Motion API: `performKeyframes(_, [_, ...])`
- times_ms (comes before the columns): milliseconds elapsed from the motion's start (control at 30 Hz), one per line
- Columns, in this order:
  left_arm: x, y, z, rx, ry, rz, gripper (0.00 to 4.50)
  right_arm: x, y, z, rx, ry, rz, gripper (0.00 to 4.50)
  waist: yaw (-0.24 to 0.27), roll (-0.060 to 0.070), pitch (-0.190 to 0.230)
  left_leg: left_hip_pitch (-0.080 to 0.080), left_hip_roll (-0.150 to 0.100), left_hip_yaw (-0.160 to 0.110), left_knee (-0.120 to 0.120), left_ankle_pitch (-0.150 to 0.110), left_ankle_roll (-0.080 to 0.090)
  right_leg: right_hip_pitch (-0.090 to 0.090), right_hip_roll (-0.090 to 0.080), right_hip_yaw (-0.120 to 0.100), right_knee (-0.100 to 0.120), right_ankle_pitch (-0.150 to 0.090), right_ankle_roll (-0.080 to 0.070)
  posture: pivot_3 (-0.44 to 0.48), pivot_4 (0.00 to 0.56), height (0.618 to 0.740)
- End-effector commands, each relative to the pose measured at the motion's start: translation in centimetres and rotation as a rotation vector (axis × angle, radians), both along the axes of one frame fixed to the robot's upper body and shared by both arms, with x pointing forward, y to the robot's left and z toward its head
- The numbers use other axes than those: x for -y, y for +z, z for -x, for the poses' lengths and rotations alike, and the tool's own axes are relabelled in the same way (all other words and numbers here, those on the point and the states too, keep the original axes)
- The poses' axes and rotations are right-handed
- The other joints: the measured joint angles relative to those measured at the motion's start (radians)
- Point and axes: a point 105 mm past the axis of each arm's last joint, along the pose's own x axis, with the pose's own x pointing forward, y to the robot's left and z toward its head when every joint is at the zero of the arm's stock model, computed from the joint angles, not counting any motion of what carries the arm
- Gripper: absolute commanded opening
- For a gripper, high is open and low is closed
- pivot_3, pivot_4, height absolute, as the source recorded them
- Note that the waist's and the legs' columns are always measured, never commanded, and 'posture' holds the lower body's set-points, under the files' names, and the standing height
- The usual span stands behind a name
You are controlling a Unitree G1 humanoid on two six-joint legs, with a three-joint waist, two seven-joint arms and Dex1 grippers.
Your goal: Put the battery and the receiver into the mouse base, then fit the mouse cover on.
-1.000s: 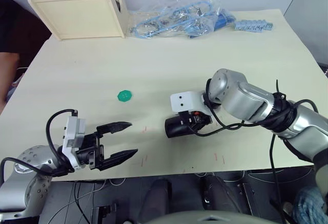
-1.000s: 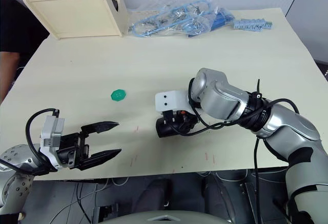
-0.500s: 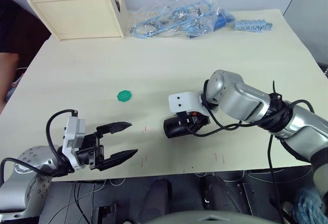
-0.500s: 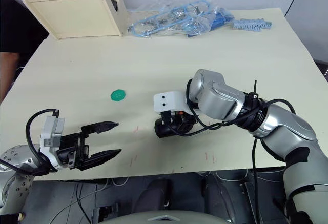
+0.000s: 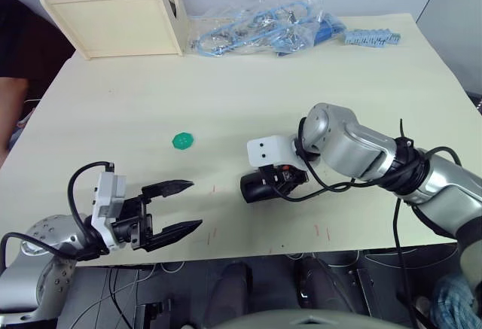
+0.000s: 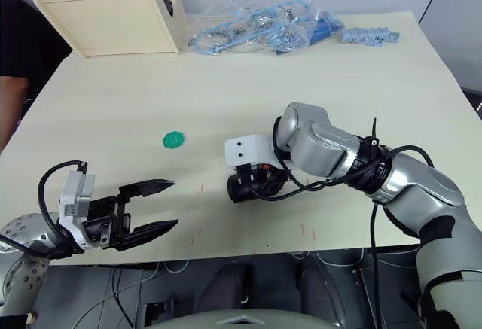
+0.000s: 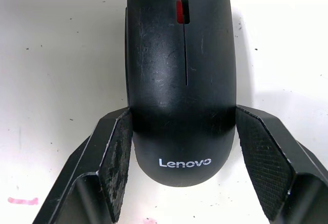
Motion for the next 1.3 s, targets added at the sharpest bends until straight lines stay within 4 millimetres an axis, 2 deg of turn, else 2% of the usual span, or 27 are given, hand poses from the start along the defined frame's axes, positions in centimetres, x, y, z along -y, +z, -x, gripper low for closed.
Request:
performKeyframes(33, [0.22,0.43,0.10,0.026,-0.011,-0.005,4.50,-0.37,0.56,0.41,0.030,0.045,-0.006,3.05,0.000,0.000,0.000,0.000,0.000,0.000,0.000,0.000,0.000,0.000,0.000,0.000,0.000,0.000,0.000,0.000,0.150,0.740])
performKeyframes(767, [0.16,0.37,0.07,0.026,-0.013,-0.007,4.50,0.25,0.45,0.30,0.029,0.028,-0.001,3.05,0.000,0.000,0.000,0.000,0.000,0.000,0.000,0.000,0.000,0.000,0.000,0.000,0.000,0.000,0.000,0.000,0.150,0.740])
performKeyframes(1300, [0.19,0.40,-0.01,0.027,-0.014,-0.008,4.50,-0.18,0.27,0.55,0.017,0.028,-0.011,3.05,0.000,0.000,0.000,0.000,0.000,0.000,0.000,0.000,0.000,0.000,0.000,0.000,0.000,0.000,0.000,0.000,0.150,0.740])
